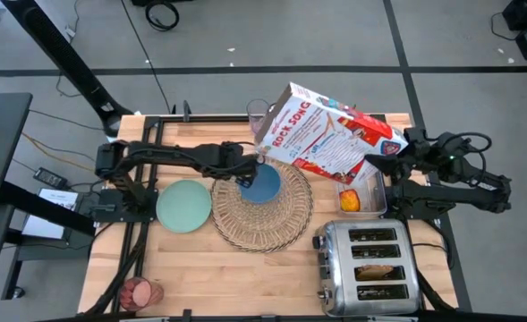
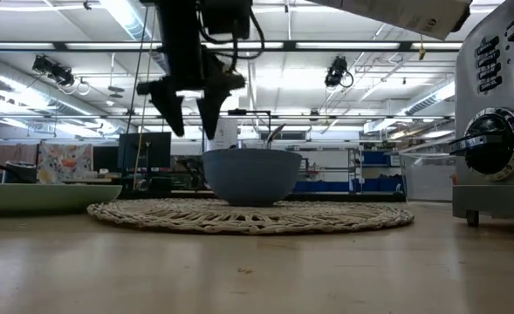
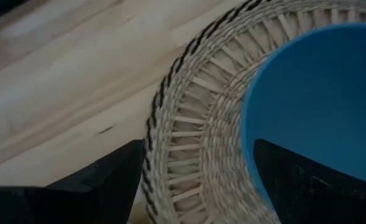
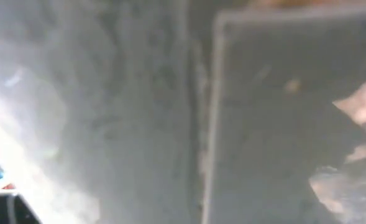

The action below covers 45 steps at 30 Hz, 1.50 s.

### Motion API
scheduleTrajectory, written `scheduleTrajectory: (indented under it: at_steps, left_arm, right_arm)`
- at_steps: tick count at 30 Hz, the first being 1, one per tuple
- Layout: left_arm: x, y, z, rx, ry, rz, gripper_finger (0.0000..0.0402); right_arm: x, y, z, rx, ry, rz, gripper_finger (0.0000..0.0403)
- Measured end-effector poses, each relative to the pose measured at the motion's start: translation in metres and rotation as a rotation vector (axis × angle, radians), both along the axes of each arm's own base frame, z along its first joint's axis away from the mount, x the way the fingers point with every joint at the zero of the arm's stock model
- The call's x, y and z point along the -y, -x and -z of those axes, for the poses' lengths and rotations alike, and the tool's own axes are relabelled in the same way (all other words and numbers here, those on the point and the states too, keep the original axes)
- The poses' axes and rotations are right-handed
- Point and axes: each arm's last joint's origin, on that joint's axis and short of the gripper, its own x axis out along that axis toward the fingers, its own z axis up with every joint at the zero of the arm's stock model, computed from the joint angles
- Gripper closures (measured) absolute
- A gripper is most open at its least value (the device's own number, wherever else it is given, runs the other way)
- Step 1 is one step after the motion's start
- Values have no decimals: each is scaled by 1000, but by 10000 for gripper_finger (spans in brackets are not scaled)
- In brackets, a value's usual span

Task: Arrange a breakfast setting
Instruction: Pour the cereal into the bowl

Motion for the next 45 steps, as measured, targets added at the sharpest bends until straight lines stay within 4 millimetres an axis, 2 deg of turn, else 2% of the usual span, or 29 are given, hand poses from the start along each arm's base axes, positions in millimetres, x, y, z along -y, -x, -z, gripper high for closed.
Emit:
scheduleTrajectory:
  at_steps: [5, 11, 25, 32, 42, 45]
  left_arm:
    - [3, 11, -21, 32, -9, 18, 91]
    - [7, 42, -42, -45, -13, -10, 91]
    - [18, 87, -101, 219, -138, -54, 91]
    - [30, 90, -115, 354, -206, -27, 91]
    - [37, 91, -117, 367, -207, 1, 91]
    - [38, 91, -117, 359, -199, 22, 91]
  right_arm:
    - [-1, 0, 5, -55, -5, -26, 165]
    - [-2, 2, 12, -120, -4, -52, 165]
    - [-2, 1, 29, -298, 53, -61, 165]
    - [-1, -2, 35, -372, 94, -36, 165]
    - [3, -20, 42, -492, 115, -35, 165]
    - [4, -24, 39, -515, 120, -34, 165]
